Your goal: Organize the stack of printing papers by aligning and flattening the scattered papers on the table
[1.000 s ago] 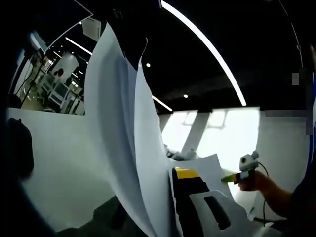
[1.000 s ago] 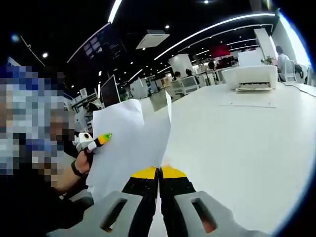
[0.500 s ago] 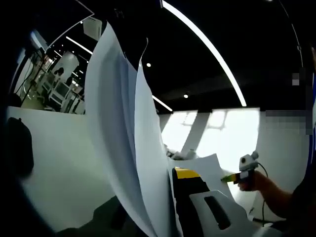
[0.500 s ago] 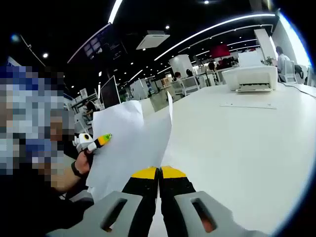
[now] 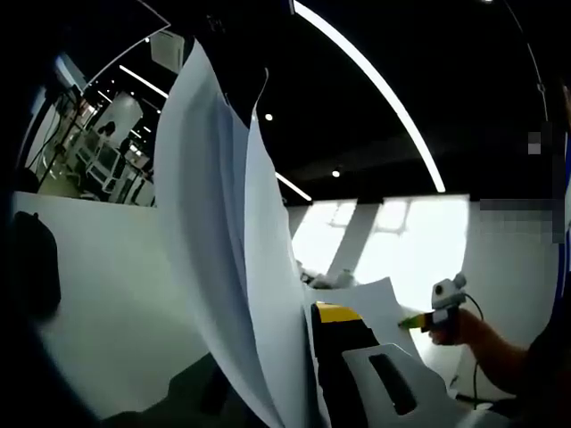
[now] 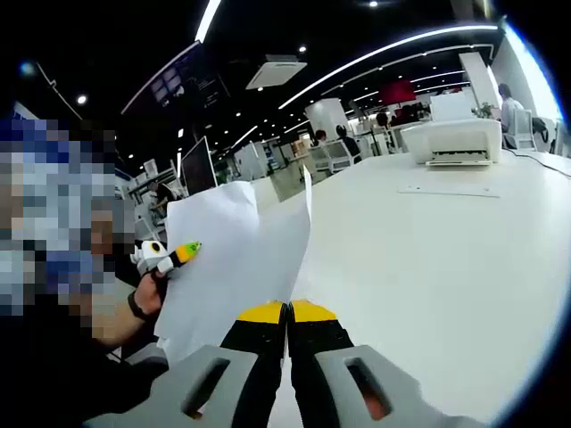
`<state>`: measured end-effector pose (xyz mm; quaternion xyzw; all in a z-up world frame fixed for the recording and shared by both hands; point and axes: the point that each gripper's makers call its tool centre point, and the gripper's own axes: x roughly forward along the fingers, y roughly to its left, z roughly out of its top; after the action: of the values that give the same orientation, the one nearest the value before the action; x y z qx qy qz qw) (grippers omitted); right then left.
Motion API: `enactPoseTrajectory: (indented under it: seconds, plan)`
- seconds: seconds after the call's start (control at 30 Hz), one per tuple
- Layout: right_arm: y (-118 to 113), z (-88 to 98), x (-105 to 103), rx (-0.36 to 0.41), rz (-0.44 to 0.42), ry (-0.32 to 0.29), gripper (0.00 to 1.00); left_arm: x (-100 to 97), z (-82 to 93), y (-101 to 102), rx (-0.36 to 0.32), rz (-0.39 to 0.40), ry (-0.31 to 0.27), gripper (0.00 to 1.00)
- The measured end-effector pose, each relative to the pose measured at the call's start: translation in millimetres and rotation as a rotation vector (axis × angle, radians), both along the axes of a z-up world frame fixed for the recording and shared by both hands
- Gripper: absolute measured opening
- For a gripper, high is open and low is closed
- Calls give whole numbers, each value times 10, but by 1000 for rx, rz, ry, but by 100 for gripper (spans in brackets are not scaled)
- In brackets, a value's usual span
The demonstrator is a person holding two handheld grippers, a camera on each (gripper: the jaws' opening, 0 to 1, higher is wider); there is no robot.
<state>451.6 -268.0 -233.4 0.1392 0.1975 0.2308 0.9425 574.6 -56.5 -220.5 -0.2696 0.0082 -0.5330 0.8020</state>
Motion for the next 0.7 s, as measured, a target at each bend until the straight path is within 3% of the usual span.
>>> enactPoseTrajectory:
  seconds: [0.2, 0.5, 0.7]
  plan:
    - [1, 6, 36, -16, 3, 9, 0, 0, 3, 1, -1, -2, 0, 9]
    - [70, 196, 116, -40, 36, -38, 0, 26, 4, 12, -10, 2, 9, 9]
    - [83, 202, 328, -86, 79, -74, 0, 23, -5, 0, -3, 3, 13, 9]
